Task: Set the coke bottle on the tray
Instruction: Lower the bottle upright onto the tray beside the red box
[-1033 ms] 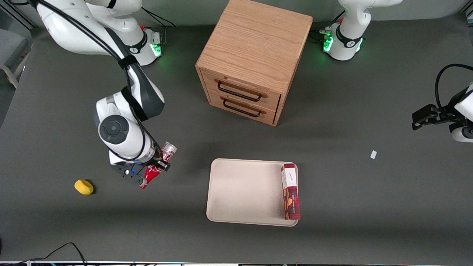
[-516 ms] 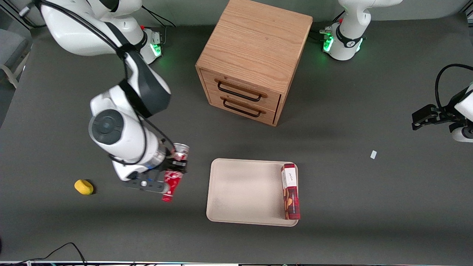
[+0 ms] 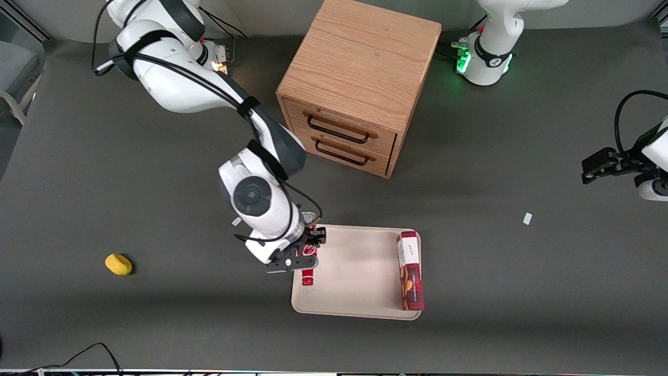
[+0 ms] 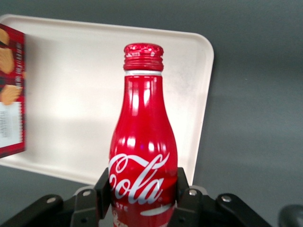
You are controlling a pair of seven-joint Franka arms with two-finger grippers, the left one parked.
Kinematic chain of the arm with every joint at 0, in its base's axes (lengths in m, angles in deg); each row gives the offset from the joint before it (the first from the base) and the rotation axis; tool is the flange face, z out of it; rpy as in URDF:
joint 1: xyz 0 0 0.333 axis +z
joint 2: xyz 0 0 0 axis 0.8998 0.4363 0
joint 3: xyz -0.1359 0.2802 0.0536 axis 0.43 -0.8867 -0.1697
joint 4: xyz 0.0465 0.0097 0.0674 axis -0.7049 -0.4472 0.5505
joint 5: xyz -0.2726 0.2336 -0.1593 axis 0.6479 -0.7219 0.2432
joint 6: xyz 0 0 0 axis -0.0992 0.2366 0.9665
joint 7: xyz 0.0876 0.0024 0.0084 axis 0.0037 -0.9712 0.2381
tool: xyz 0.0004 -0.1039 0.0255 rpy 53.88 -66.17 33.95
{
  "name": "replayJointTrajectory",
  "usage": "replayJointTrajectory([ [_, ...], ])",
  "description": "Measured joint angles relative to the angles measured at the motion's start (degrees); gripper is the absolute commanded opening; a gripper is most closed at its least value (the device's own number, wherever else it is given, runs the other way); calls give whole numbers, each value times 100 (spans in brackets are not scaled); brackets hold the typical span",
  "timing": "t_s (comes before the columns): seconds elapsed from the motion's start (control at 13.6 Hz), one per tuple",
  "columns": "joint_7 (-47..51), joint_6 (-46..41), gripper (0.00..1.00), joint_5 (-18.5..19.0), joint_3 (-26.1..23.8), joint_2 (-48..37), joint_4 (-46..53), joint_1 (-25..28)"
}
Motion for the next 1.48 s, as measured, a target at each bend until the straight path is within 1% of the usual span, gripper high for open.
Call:
replayJointTrajectory([
  [0.07,0,172,3,2,119,127,2,113],
  [0.15,-1,334,6,6,176,252,6,168],
  [0.44,-37,784,21,43,351,671,12,175],
  [0.52,-45,888,27,95,373,745,14,175],
  [0.66,-48,1015,47,143,380,845,17,178],
  [0.74,-48,1039,63,146,384,870,18,180],
  [0.81,-48,1083,66,148,396,888,19,182],
  [0.89,-48,1125,71,149,416,907,20,182],
  [0.96,-48,1194,100,157,433,920,22,182],
  [1.18,-48,1281,100,329,448,954,15,182],
  [1.48,-48,1372,100,365,450,983,11,186],
])
